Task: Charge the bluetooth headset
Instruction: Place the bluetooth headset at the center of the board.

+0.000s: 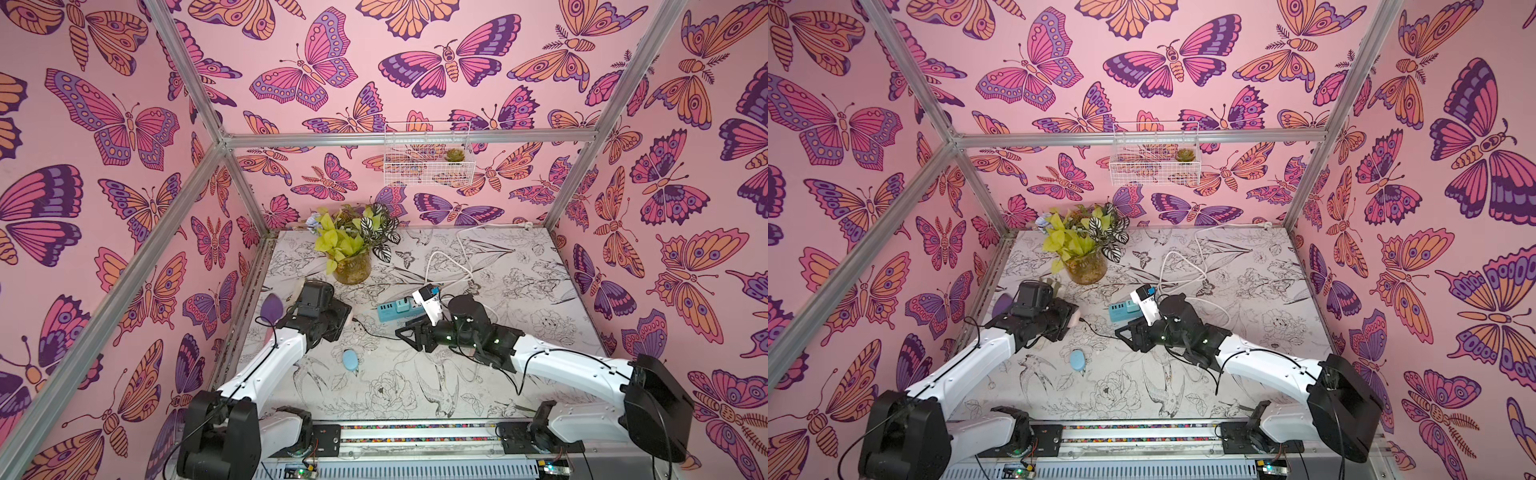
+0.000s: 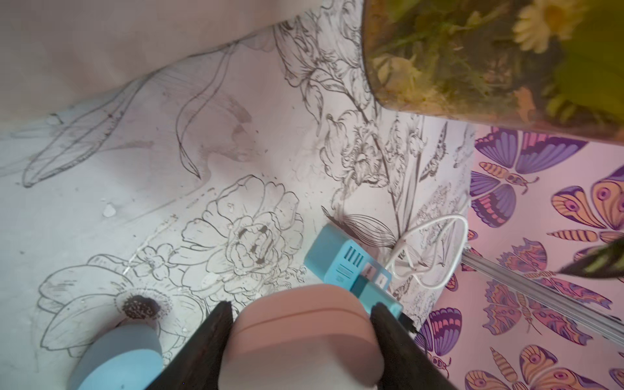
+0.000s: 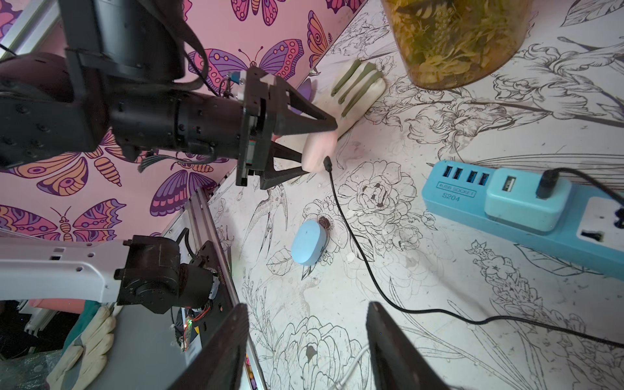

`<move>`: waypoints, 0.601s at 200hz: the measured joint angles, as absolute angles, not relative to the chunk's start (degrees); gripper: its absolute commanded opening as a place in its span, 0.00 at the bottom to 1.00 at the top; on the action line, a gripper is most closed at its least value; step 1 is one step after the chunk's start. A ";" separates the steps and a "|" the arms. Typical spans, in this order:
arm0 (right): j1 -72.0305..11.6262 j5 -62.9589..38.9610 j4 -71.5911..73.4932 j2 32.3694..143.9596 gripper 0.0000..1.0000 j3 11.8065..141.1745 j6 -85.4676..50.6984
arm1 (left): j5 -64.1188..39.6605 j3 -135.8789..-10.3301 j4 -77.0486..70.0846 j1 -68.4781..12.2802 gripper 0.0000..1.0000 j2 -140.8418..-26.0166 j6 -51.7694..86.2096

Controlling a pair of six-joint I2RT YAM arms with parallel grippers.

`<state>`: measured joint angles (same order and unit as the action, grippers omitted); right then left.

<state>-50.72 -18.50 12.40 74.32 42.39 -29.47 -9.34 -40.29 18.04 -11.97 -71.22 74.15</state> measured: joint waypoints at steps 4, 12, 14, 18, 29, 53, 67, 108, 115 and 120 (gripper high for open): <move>-50.74 -18.50 12.40 74.32 0.58 42.39 -29.50 | -9.32 -40.40 18.13 -11.88 0.00 -71.90 73.95; -50.74 -18.46 12.40 74.32 0.58 42.39 -29.52 | -9.23 -40.82 18.06 -11.62 0.00 -74.15 73.47; -50.74 -18.46 12.40 74.32 0.58 42.39 -29.52 | -9.23 -40.97 18.06 -11.60 0.00 -74.83 73.36; -50.74 -18.44 12.40 74.32 0.58 42.39 -29.54 | -9.19 -41.25 18.11 -11.57 0.00 -75.81 73.19; -50.74 -18.24 12.40 74.26 0.58 42.39 -29.54 | -9.32 -42.11 18.09 -11.44 0.00 -78.91 72.62; -50.74 -17.58 12.40 74.02 0.58 42.39 -29.56 | -9.65 -43.77 18.02 -11.27 0.05 -84.03 72.18; -50.74 -17.12 12.40 73.69 0.58 42.37 -29.58 | -9.67 -44.47 18.04 -11.27 0.07 -86.15 72.01; -50.74 -15.40 12.49 72.86 0.58 42.15 -29.98 | -9.65 -46.44 18.85 -11.27 0.22 -89.82 71.31; -50.74 -15.11 12.53 72.77 0.58 42.02 -30.00 | -9.61 -46.89 19.05 -11.27 0.27 -90.26 71.05; -50.74 -14.98 12.56 72.73 0.58 41.91 -30.04 | -9.65 -47.29 19.31 -11.27 0.32 -90.65 70.89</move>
<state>-50.74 -14.98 12.56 72.73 41.91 -30.04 -9.65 -47.29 19.31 -11.27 -90.65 70.89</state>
